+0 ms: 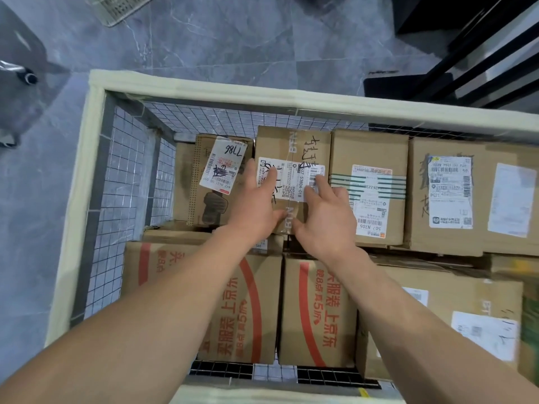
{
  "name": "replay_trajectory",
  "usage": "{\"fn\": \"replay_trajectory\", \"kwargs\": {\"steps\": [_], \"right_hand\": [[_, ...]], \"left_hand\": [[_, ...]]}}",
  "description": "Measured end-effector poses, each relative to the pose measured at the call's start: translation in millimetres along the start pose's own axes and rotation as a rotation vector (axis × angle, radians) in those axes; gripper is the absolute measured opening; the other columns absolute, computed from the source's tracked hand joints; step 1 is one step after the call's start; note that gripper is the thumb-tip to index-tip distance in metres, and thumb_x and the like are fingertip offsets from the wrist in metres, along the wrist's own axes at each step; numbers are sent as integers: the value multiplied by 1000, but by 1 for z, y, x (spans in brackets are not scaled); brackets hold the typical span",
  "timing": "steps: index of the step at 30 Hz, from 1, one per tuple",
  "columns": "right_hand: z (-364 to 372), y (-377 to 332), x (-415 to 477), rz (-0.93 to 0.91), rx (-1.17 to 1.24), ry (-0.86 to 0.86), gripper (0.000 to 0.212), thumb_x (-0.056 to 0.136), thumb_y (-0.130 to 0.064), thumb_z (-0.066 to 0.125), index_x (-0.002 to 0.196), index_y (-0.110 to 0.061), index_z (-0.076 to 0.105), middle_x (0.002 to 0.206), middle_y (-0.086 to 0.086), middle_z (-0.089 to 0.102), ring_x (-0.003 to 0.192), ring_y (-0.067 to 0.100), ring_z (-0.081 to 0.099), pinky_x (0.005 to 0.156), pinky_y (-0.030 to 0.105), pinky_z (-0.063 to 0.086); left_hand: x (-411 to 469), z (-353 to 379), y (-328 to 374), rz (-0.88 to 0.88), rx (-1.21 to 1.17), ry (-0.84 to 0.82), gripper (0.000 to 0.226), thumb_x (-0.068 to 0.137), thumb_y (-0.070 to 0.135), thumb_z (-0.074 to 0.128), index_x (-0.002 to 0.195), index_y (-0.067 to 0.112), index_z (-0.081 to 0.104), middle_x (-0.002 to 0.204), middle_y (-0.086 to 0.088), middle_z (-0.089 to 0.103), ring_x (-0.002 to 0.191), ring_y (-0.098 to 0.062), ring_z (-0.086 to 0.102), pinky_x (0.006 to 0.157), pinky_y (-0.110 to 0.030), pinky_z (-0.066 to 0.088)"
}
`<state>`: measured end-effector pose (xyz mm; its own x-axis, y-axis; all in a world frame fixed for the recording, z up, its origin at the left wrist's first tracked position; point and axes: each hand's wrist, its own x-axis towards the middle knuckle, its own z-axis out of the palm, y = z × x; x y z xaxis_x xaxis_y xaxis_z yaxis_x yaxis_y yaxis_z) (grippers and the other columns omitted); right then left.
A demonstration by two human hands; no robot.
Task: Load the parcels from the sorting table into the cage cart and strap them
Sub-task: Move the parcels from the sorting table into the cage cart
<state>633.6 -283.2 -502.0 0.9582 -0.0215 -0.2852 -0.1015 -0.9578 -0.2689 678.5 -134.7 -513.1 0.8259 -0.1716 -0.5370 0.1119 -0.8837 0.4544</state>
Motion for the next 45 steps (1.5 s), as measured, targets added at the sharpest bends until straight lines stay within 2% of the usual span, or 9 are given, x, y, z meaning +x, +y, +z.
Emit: {"fn": "replay_trajectory", "kwargs": {"steps": [3,9,13,18,21,25,31,35,45], "right_hand": [[-6,-3,-1,-3,-7,-42,44,78,-38,75,110,-13,59,151,5,40,115,31,42,86,35,45],[-29,-5,-1,8,30,-226,42,84,-40,70,116,-17,55,157,3,30,130,33,36,92,40,46],[-58,-15,-10,95,172,-221,58,89,-38,68,140,-16,50,163,7,24,145,29,32,109,40,39],[-114,-33,-47,121,239,3,65,94,-37,63,150,-13,40,158,14,33,148,25,23,115,27,21],[-154,-43,-74,125,205,201,74,96,-44,60,154,-9,31,163,14,23,152,28,15,121,32,9],[-206,-40,-114,108,184,481,75,96,-47,57,152,-4,33,161,17,25,151,31,18,121,45,19],[-289,-16,-196,128,79,844,74,94,-48,56,149,-1,40,158,19,33,149,32,25,118,40,23],[-329,5,-269,168,0,990,77,94,-54,50,149,-1,39,159,18,31,150,30,24,119,38,20],[-376,59,-503,425,-182,1278,78,91,-53,52,150,-2,39,157,19,33,148,32,27,116,50,30]], "left_hand": [[-4,-7,0,-3,29,-50,91,90,31,71,157,31,9,163,-4,-20,152,-30,-2,122,-41,18],[-20,-19,-2,0,75,-84,89,90,30,68,156,31,8,162,-6,-20,150,-34,6,119,-45,26],[-47,-43,6,91,153,-14,79,93,39,61,155,23,14,163,-7,-10,150,-32,0,117,-48,25],[-85,-96,31,281,284,109,81,92,52,56,154,17,16,163,-7,3,149,-34,2,116,-53,24],[-112,-132,59,428,303,234,84,93,56,51,156,14,13,164,-9,3,151,-33,-2,120,-52,15],[-151,-167,106,574,328,338,85,95,61,44,157,15,7,165,-7,-2,151,-29,-8,122,-49,10],[-220,-186,188,881,202,552,85,89,57,50,151,3,28,159,-15,26,149,-35,16,115,-54,27],[-280,-183,242,1053,160,619,83,90,59,43,150,3,29,159,-15,27,149,-35,18,114,-54,27],[-460,-115,365,1463,108,631,83,88,57,49,147,0,36,157,-18,31,147,-38,23,112,-55,32]]}}
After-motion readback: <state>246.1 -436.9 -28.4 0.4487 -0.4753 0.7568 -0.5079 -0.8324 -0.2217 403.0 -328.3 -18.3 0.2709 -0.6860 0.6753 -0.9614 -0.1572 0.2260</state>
